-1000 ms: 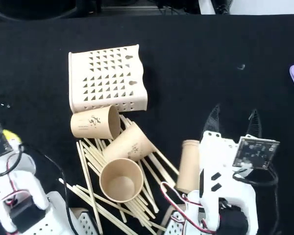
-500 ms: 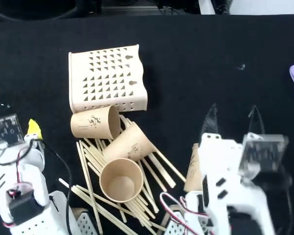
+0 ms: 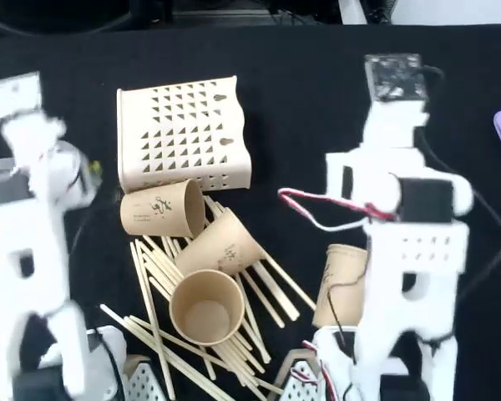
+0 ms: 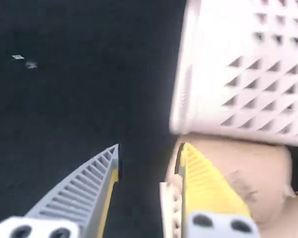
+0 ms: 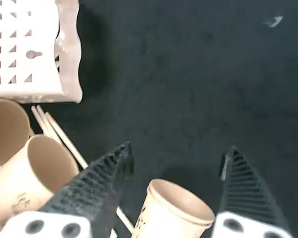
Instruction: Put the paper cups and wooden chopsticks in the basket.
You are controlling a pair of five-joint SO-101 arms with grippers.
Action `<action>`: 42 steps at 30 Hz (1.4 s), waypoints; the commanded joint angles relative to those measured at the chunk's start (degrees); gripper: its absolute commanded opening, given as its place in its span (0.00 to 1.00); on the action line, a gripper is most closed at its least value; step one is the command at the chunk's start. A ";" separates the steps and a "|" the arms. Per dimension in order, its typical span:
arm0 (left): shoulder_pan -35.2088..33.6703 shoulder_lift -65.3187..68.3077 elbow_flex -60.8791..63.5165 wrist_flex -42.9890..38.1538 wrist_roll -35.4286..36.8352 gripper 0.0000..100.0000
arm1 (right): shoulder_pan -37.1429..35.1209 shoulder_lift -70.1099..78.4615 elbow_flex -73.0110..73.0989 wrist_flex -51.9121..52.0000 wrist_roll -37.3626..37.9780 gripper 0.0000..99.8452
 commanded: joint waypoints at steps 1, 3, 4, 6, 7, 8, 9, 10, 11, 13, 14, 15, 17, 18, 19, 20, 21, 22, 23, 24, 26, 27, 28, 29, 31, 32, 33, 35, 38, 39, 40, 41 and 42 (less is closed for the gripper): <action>5.14 11.16 -14.46 1.05 2.73 0.20 | -3.87 -0.22 -0.84 -0.62 0.53 0.29; 6.55 15.82 -18.15 0.70 2.81 0.20 | -6.15 -1.45 1.80 -2.29 0.88 0.29; 6.99 18.11 -19.65 0.70 2.81 0.20 | -6.95 -2.24 3.47 -3.43 0.97 0.29; 7.16 22.24 -21.49 0.53 2.81 0.20 | -8.09 -4.00 7.52 -6.07 1.05 0.29; 7.08 24.35 -22.02 0.00 2.64 0.20 | -8.53 -5.05 9.80 -7.47 1.05 0.29; 6.64 26.37 -22.20 -0.88 2.64 0.20 | -8.62 -6.11 12.26 -9.14 1.05 0.29; 6.11 28.04 -22.20 -1.85 2.55 0.20 | -8.62 -7.16 14.64 -10.81 1.05 0.29; 4.70 29.63 -22.20 -2.73 2.55 0.20 | -8.62 -8.31 17.10 -12.40 1.14 0.29; 3.56 31.12 -22.46 -3.43 2.55 0.20 | -8.62 -9.45 19.38 -14.07 1.14 0.29; 1.27 32.97 -22.55 -5.10 2.55 0.20 | -8.35 -11.38 23.60 -16.70 1.49 0.29; 0.40 33.67 -22.20 -5.98 2.55 0.20 | -8.44 -12.26 25.63 -17.76 2.55 0.29; -0.22 34.55 -22.20 -6.59 2.55 0.20 | -8.44 -13.14 27.38 -18.64 3.34 0.29; -1.19 35.78 -22.11 -7.38 2.55 0.20 | -8.44 -14.64 30.29 -20.40 4.13 0.29; -1.54 36.40 -22.11 -7.47 2.46 0.20 | -8.44 -15.34 31.34 -21.01 4.22 0.29; -1.89 37.10 -22.11 -7.47 2.46 0.20 | -8.44 -16.04 32.31 -21.45 4.31 0.29; -2.07 37.71 -22.11 -7.47 2.46 0.20 | -8.44 -16.66 32.92 -21.63 4.31 0.29; -2.24 38.33 -22.11 -7.47 2.46 0.20 | -8.44 -17.19 33.45 -21.63 4.31 0.29; -2.68 38.77 -22.11 -7.47 2.46 0.20 | -8.44 -17.71 33.80 -21.63 4.31 0.29; -3.21 39.12 -22.11 -7.47 2.46 0.20 | -8.44 -18.15 33.80 -21.27 4.31 0.29; -3.74 39.47 -22.11 -7.47 2.46 0.20 | -8.44 -18.59 33.89 -21.19 4.31 0.29; -5.32 40.09 -22.46 -7.47 2.46 0.20 | -8.35 -19.12 33.89 -21.10 4.31 0.29; -6.02 40.44 -22.64 -7.56 2.46 0.20 | -8.35 -19.30 33.89 -21.01 4.31 0.29; -6.99 40.79 -22.73 -7.65 2.46 0.20 | -8.35 -19.47 33.89 -20.84 4.31 0.29; -7.78 41.05 -22.64 -8.35 2.46 0.20 | -8.44 -19.56 33.89 -20.31 4.31 0.29; -9.71 41.58 -22.11 -10.20 2.46 0.20 | -8.44 -19.56 33.89 -19.78 4.31 0.29; -10.59 41.93 -22.11 -10.73 2.46 0.20 | -8.44 -19.56 33.89 -19.69 4.31 0.29; -11.21 42.20 -22.20 -10.64 2.46 0.20 | -8.44 -19.56 33.89 -19.60 4.31 0.29; -11.91 41.93 -22.11 -10.20 2.46 0.20 | -8.44 -19.56 33.89 -19.60 4.31 0.29; -13.85 39.74 -24.57 -7.30 2.46 0.20 | -8.53 -19.56 33.89 -19.87 4.31 0.29; -14.64 38.77 -25.63 -6.42 2.46 0.20 | -8.53 -19.56 33.89 -19.87 4.22 0.29; -15.69 37.89 -26.86 -5.54 2.46 0.20 | -8.53 -19.56 33.89 -19.96 4.22 0.29; -16.57 36.92 -28.26 -4.48 2.55 0.20 | -8.53 -19.56 33.89 -19.78 4.13 0.29; -17.27 35.78 -29.93 -2.81 2.55 0.20 | -8.53 -19.56 33.98 -19.69 4.13 0.29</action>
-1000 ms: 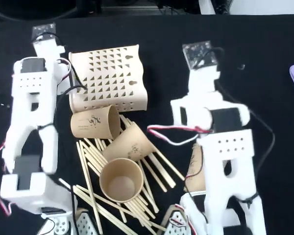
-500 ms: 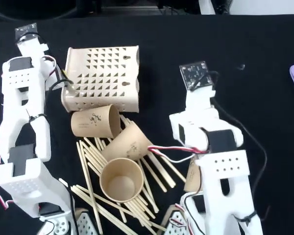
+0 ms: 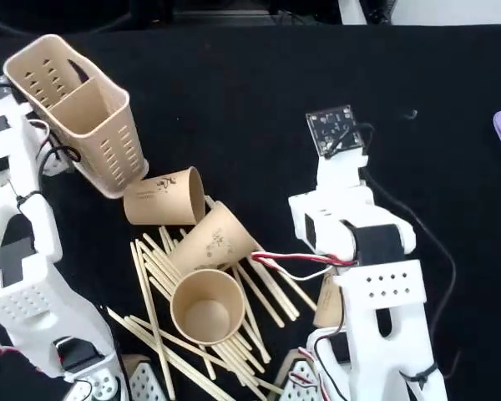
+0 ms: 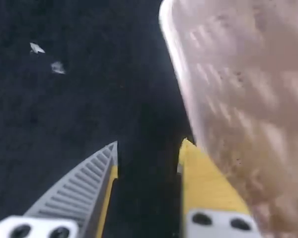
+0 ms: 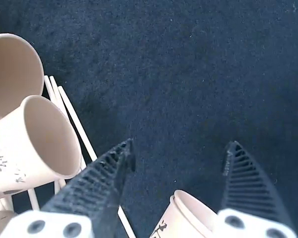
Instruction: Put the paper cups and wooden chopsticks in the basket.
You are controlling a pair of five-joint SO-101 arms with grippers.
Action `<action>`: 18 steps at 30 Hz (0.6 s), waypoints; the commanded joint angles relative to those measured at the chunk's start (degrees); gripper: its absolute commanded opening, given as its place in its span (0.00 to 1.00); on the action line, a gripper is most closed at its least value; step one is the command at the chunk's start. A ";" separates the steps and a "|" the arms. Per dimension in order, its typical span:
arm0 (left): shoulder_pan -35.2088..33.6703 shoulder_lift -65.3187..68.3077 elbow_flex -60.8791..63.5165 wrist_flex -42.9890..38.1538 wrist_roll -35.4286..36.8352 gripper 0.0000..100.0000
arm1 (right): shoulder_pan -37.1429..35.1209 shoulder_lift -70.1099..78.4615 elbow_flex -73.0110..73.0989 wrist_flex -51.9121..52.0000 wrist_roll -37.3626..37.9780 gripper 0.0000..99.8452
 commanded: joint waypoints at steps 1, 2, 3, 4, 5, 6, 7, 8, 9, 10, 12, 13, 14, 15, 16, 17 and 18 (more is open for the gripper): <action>-3.21 -7.30 -8.40 4.84 0.26 0.20 | -0.79 -1.71 0.22 0.00 0.44 0.29; -3.65 -8.44 -10.59 7.03 0.53 0.20 | -0.79 -1.71 0.84 -0.26 0.44 0.29; -3.74 -9.67 -12.88 9.49 0.53 0.20 | -0.79 -1.71 1.63 -0.88 0.26 0.29; -3.74 -10.90 -15.43 12.04 0.62 0.20 | -0.79 -1.71 2.68 -1.85 0.18 0.29; -3.56 -12.13 -18.15 14.95 0.62 0.20 | -0.79 -1.71 3.82 -2.99 0.18 0.29; -2.95 -13.27 -20.88 17.67 0.70 0.20 | -0.79 -1.71 5.05 -4.22 0.18 0.29; -1.80 -14.33 -23.78 20.40 0.70 0.20 | -0.79 -1.71 6.46 -5.54 0.18 0.29; -0.75 -15.21 -26.68 23.03 0.70 0.20 | -0.79 -1.71 7.78 -6.95 0.09 0.29; 0.40 -16.00 -29.41 25.41 0.70 0.20 | -0.79 -1.71 9.10 -8.44 0.09 0.29; 1.89 -16.70 -32.22 27.52 0.70 0.20 | -0.88 -1.71 10.51 -10.11 -0.09 0.29; 5.14 -17.67 -37.32 31.03 1.32 0.20 | -0.88 -1.71 13.14 -13.45 -1.41 0.29; 6.64 -18.11 -38.90 31.82 2.64 0.20 | -0.88 -1.71 14.37 -14.86 -1.67 0.29; 8.04 -18.64 -39.34 31.74 4.22 0.20 | -0.88 -1.71 15.34 -15.82 -1.76 0.29; 9.27 -18.99 -39.69 31.65 5.80 0.21 | -0.88 -1.71 16.04 -16.53 -1.76 0.29; 10.59 -19.34 -39.34 31.65 7.38 0.22 | -0.88 -1.71 16.57 -16.97 -1.67 0.29; 11.65 -19.25 -38.99 31.65 8.88 0.23 | -0.88 -1.71 17.01 -17.05 -1.58 0.29; 12.44 -19.16 -37.93 31.56 10.37 0.23 | -0.79 -1.71 17.27 -17.05 -1.49 0.29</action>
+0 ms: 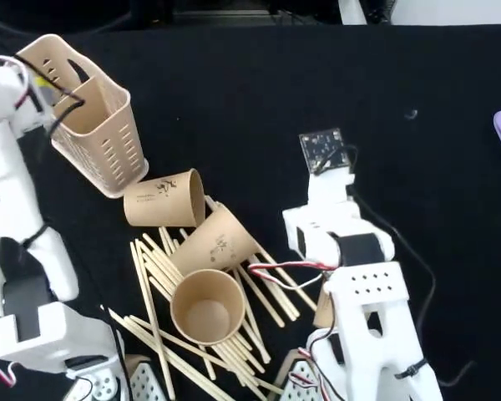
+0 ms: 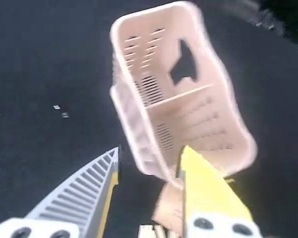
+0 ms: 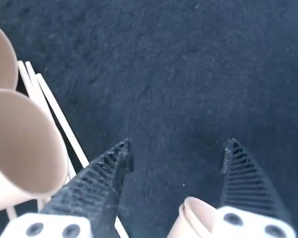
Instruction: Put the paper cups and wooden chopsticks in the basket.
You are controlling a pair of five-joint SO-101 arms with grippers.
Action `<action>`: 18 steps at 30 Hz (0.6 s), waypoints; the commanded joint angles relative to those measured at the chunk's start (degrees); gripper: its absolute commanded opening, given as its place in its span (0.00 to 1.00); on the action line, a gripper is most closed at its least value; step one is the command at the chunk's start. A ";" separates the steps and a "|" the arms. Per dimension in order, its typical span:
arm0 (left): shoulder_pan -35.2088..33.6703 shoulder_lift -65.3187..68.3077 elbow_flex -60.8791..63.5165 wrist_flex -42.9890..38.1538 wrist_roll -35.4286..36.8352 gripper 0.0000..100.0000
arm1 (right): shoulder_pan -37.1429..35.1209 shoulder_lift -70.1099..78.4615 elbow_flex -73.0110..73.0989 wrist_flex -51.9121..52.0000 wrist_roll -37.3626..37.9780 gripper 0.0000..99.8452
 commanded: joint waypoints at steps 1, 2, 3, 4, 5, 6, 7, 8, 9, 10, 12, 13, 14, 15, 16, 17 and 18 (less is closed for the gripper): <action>3.65 -1.85 -0.75 0.44 4.92 0.23 | -0.53 -1.71 0.22 -1.67 -0.26 0.29; 4.18 -1.23 0.57 0.35 5.80 0.23 | -0.53 -1.71 0.22 -1.58 -0.26 0.29; 4.53 -0.53 1.89 0.35 6.42 0.23 | -0.53 -1.71 0.31 -1.58 -0.26 0.29; 4.88 0.44 3.03 0.35 6.95 0.23 | -0.53 -1.71 0.31 -1.49 -0.26 0.29; 5.05 1.32 4.00 0.35 7.38 0.23 | -0.53 -1.71 0.31 -1.49 -0.26 0.29; 5.14 2.20 4.70 0.35 7.65 0.23 | -0.53 -1.71 0.31 -1.49 -0.26 0.29; 5.14 3.08 5.23 0.35 7.91 0.23 | -0.53 -1.71 0.31 -1.49 -0.26 0.29; 5.14 4.04 5.58 0.26 7.91 0.23 | -0.53 -1.71 0.31 -1.49 -0.26 0.29; 5.14 5.10 5.85 -0.18 7.91 0.23 | -0.53 -1.71 0.31 -1.49 -0.26 0.29; 5.14 6.33 6.29 -0.70 7.91 0.23 | -0.53 -1.71 0.31 -1.49 -0.26 0.29; 4.88 8.09 6.90 -1.58 7.91 0.23 | -0.53 -1.71 0.48 -1.49 -0.26 0.29; 4.79 8.88 6.64 -1.49 7.91 0.23 | -0.53 -1.71 0.84 -1.76 -0.26 0.29; 4.79 9.41 6.64 -1.58 7.91 0.23 | -0.53 -1.71 1.19 -1.93 -0.18 0.29; 4.88 9.93 6.55 -1.58 7.74 0.23 | -0.53 -1.71 1.19 -1.93 -0.18 0.29; 5.14 10.37 6.55 -1.58 7.56 0.23 | -0.53 -1.71 1.19 -1.93 -0.18 0.29; 5.23 10.90 6.46 -1.58 7.56 0.23 | -0.53 -1.71 1.19 -1.93 -0.18 0.29; 5.67 11.16 6.37 -1.67 7.47 0.21 | -0.53 -1.71 1.19 -1.93 -0.18 0.29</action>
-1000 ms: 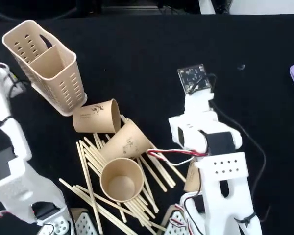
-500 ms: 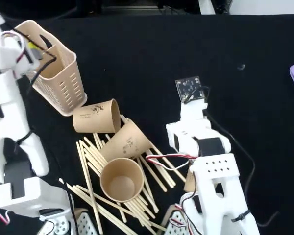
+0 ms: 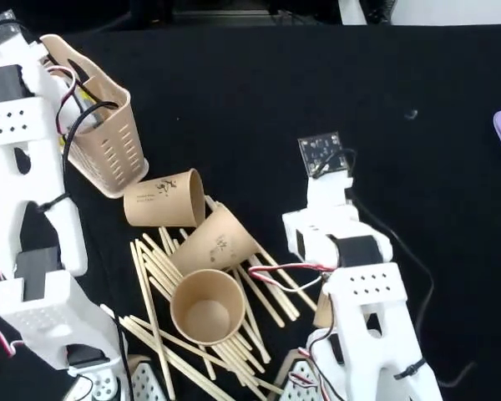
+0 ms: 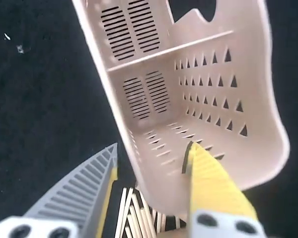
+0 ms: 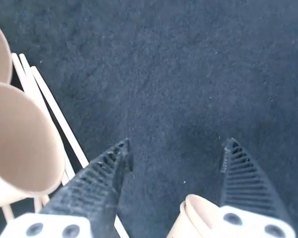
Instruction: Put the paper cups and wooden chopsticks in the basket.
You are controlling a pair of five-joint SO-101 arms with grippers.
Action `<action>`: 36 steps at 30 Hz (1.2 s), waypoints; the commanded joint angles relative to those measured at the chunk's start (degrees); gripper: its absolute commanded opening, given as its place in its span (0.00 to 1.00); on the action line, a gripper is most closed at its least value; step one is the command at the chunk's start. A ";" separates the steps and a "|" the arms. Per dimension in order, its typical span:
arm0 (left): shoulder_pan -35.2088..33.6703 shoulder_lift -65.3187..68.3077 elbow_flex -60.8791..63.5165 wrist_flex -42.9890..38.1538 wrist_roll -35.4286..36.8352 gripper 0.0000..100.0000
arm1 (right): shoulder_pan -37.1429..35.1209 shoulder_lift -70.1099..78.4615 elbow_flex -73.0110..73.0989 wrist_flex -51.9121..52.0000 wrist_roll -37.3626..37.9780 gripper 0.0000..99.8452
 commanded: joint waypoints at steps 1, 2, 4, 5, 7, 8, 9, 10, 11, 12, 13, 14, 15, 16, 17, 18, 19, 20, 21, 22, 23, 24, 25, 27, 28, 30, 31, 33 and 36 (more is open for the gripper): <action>1.98 0.00 -1.27 -1.32 0.00 0.18 | -0.53 -1.71 -0.48 -0.97 -0.26 0.29; 3.03 0.26 -0.92 -2.20 -0.26 0.13 | -0.53 -1.71 -0.48 -0.97 -0.35 0.29; 6.37 0.44 -1.36 -3.78 -5.27 0.02 | -0.44 -1.71 -0.48 -0.97 -0.53 0.29; 8.48 0.35 -0.75 -4.31 -9.67 0.03 | -0.35 -1.71 -0.48 -0.97 -0.53 0.29; 11.56 0.00 -1.19 -4.57 -15.56 0.03 | -0.26 -1.71 -0.40 -0.88 -0.62 0.29; 12.79 0.00 -1.63 -4.92 -16.79 0.03 | -0.26 -1.71 -0.40 -0.88 -0.62 0.29; 13.76 -0.09 -2.59 -5.27 -17.67 0.03 | -0.26 -1.71 -0.40 -0.88 -0.62 0.29; 14.46 -0.09 -3.91 -5.54 -18.29 0.03 | -0.18 -1.71 -0.40 -0.79 -0.62 0.29; 14.99 -0.09 -5.49 -5.71 -18.99 0.03 | -0.18 -1.71 -0.40 -0.79 -0.62 0.29; 15.52 -0.09 -7.25 -5.71 -19.96 0.03 | -0.18 -1.71 -0.40 -0.79 -0.62 0.29; 15.87 -0.09 -8.92 -5.71 -20.84 0.03 | -0.18 -1.71 -0.40 -0.79 -0.62 0.29; 16.31 -0.09 -10.15 -5.71 -21.71 0.03 | -0.18 -1.71 -0.40 -0.79 -0.62 0.29; 16.75 0.00 -11.21 -5.80 -22.15 0.03 | -0.18 -1.71 -0.40 -0.79 -0.62 0.29; 17.01 0.35 -11.91 -5.80 -22.59 0.03 | -0.18 -1.71 -0.40 -0.79 -0.62 0.29; 17.19 0.44 -12.26 -5.54 -22.51 0.03 | -0.18 -1.71 -0.40 -0.79 -0.62 0.29; 17.19 0.53 -12.09 -5.45 -22.51 0.03 | -0.18 -1.71 -0.40 -0.79 -0.62 0.29; 17.19 0.53 -11.30 -5.45 -22.51 0.04 | -0.18 -1.71 -0.40 -0.79 -0.62 0.29; 17.19 0.53 -9.89 -5.36 -22.51 0.06 | -0.18 -1.71 -0.40 -0.79 -0.62 0.29; 17.19 0.53 -8.13 -5.36 -22.24 0.08 | -0.18 -1.71 -0.40 -0.79 -0.62 0.29; 17.19 0.53 -6.55 -5.36 -22.15 0.12 | -0.18 -1.71 -0.40 -0.70 -0.62 0.29; 17.01 0.44 -5.41 -5.54 -22.15 0.14 | -0.18 -1.71 -0.31 -0.62 -0.62 0.29; 16.84 0.35 -4.44 -5.80 -22.07 0.16 | -0.18 -1.71 -0.31 -0.62 -0.62 0.29; 16.75 0.35 -4.35 -5.80 -21.89 0.16 | -0.18 -1.71 -0.31 -0.62 -0.62 0.29; 15.87 0.44 -5.14 -5.89 -20.04 0.16 | -0.18 -1.71 -0.31 -0.62 -0.62 0.29; 15.52 0.44 -5.76 -5.89 -19.25 0.16 | -0.18 -1.71 -0.31 -0.62 -0.62 0.29; 14.90 0.53 -6.64 -5.89 -18.90 0.16 | -0.18 -1.71 -0.31 -0.62 -0.62 0.29; 14.37 0.44 -6.73 -5.89 -18.90 0.16 | -0.18 -1.71 -0.31 -0.62 -0.62 0.29; 14.20 0.18 -7.69 -5.63 -18.90 0.16 | -0.18 -1.71 -0.04 -0.62 -0.62 0.29; 14.20 -0.09 -9.71 -4.22 -18.90 0.16 | -0.35 -1.71 0.48 -0.88 -0.62 0.29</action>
